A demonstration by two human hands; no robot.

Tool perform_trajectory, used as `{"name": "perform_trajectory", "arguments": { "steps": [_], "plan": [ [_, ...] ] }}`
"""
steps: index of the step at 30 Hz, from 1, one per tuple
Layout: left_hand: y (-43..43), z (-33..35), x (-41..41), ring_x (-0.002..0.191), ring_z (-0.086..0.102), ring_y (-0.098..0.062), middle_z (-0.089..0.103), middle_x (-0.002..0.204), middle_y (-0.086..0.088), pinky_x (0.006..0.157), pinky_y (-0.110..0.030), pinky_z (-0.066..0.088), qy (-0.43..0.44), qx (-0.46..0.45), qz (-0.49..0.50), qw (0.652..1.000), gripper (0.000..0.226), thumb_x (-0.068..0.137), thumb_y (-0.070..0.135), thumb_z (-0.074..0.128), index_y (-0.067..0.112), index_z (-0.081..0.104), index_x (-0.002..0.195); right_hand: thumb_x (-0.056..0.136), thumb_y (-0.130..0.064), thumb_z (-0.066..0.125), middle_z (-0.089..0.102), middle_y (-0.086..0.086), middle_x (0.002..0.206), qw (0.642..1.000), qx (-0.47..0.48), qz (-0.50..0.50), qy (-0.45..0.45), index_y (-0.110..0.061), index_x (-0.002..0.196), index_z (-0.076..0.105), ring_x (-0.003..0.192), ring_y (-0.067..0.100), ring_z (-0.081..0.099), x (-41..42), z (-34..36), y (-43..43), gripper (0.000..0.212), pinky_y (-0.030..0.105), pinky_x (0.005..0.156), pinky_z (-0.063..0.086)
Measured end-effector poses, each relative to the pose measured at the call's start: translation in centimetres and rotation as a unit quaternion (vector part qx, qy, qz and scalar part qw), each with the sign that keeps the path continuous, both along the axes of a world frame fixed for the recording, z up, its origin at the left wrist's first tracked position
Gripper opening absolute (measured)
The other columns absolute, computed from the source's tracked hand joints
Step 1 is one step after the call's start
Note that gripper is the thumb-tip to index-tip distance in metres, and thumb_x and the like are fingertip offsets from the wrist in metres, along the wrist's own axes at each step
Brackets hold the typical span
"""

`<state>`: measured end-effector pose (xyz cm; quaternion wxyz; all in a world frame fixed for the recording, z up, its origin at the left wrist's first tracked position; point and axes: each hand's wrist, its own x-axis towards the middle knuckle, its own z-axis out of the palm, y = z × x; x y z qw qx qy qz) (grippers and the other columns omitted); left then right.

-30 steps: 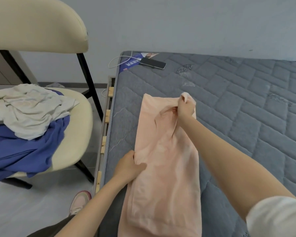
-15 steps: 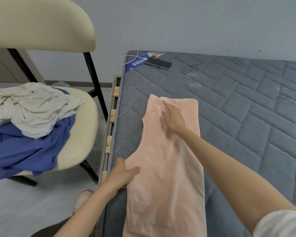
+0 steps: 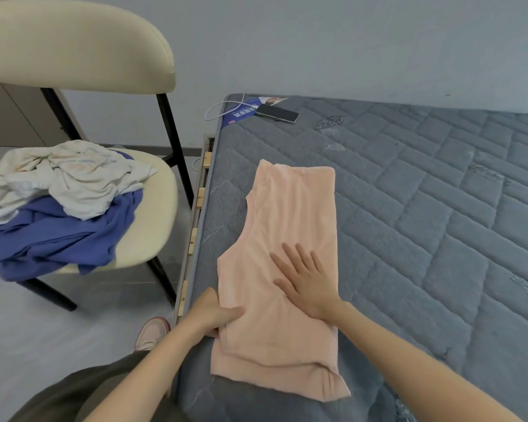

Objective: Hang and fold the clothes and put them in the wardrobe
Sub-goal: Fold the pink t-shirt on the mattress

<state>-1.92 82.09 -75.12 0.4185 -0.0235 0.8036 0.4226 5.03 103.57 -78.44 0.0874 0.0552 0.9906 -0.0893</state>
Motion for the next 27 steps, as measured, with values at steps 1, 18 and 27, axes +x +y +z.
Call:
{"name": "perform_trajectory", "arguments": {
  "steps": [1, 18, 27],
  "plan": [
    [-0.3, 0.0, 0.6, 0.098, 0.054, -0.021, 0.054, 0.108, -0.004, 0.060, -0.030, 0.053, 0.009, 0.000, -0.003, 1.000, 0.036, 0.081, 0.021, 0.072, 0.011, 0.044, 0.102, 0.081, -0.066, -0.012, -0.015, -0.010, 0.158, 1.000, 0.000, 0.006, 0.000, -0.043, 0.148, -0.005, 0.146, 0.019, -0.018, 0.9, -0.1, -0.3, 0.072, 0.037, 0.115, -0.015],
    [-2.2, 0.1, 7.4, 0.102, 0.054, -0.029, 0.054, 0.114, -0.012, 0.073, -0.031, 0.042, 0.225, -0.159, -0.045, 0.960, 0.041, 0.087, 0.030, 0.058, -0.001, 0.047, 0.111, 0.087, -0.075, 0.020, -0.018, -0.003, 0.157, 0.989, 0.025, 0.146, -0.014, -0.035, 0.150, -0.007, 0.143, 0.022, -0.023, 13.4, 0.9, -3.8, 0.080, 0.040, 0.115, -0.019],
    [-2.3, 1.2, 8.4, 0.092, 0.049, -0.022, 0.053, 0.106, -0.011, 0.063, -0.026, 0.041, 0.111, -0.054, 0.006, 0.992, 0.025, 0.093, 0.018, 0.051, 0.000, 0.053, 0.109, 0.053, -0.027, 0.080, 0.062, 0.017, 0.123, 0.977, 0.122, 0.171, 0.029, -0.006, 0.127, 0.049, 0.104, 0.034, 0.065, 14.9, 1.6, -4.7, 0.083, 0.038, 0.082, 0.056]
  ]
}}
